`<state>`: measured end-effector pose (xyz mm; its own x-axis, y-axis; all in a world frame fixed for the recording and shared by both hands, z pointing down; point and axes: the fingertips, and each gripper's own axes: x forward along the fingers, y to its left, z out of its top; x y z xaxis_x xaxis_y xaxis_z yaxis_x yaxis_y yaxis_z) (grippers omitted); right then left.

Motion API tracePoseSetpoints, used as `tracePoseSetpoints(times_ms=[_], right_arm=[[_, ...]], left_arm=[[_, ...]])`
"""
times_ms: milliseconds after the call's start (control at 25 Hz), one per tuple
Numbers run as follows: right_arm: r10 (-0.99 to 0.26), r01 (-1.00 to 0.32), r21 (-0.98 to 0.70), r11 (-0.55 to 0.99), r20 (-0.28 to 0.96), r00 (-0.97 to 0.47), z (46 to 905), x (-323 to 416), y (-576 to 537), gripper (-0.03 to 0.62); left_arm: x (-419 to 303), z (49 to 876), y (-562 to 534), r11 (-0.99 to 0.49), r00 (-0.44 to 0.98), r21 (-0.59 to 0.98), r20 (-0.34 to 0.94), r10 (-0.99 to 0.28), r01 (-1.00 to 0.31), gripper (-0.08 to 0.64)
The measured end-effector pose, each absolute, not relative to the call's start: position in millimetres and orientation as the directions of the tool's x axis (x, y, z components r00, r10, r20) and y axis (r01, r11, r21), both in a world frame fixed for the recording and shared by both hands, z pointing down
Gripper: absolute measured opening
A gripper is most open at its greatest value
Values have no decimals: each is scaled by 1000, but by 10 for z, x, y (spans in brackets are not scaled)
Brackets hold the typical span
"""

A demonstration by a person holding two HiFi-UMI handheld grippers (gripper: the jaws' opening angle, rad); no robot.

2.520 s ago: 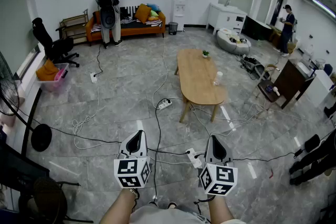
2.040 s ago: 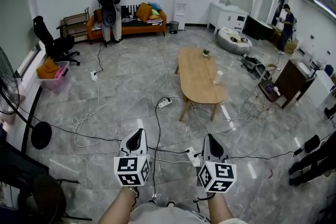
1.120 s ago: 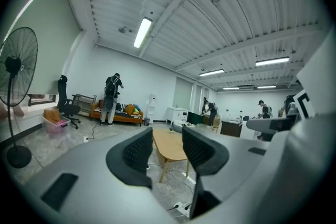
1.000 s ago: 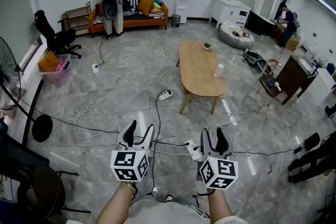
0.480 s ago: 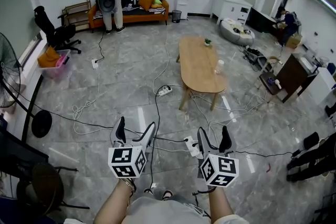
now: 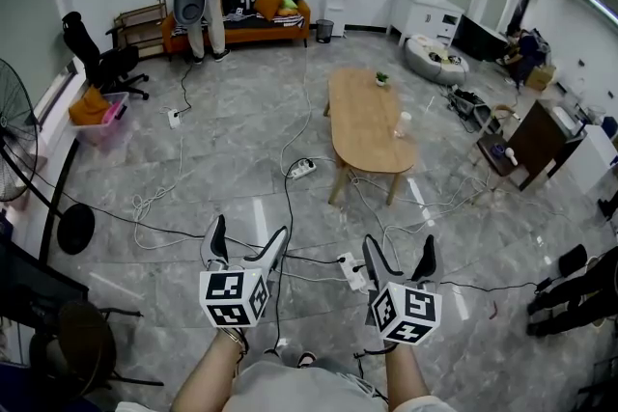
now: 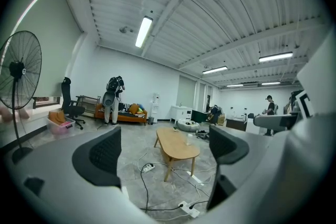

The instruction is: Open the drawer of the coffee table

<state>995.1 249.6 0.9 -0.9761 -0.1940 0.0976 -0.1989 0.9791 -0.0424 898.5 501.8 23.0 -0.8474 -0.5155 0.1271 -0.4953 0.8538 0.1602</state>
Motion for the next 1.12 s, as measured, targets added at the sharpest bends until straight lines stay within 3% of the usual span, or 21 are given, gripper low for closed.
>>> tracePoseSetpoints(times_ms=[160, 400, 1120], right_arm=[[-215, -218, -39, 975, 80, -973, 4, 9969, 2410, 588], [-212, -216, -48, 975, 87, -973, 64, 9983, 2299, 588], [-169, -186, -98, 978, 155, -973, 312, 10001, 1855, 588]], left_arm=[[8988, 254, 4996, 862, -854, 146, 135, -503, -484, 533], [9026, 269, 4887, 861, -854, 140, 126, -505, -488, 575], [9094, 460, 4648, 890, -864, 106, 215, -456, -444, 577]])
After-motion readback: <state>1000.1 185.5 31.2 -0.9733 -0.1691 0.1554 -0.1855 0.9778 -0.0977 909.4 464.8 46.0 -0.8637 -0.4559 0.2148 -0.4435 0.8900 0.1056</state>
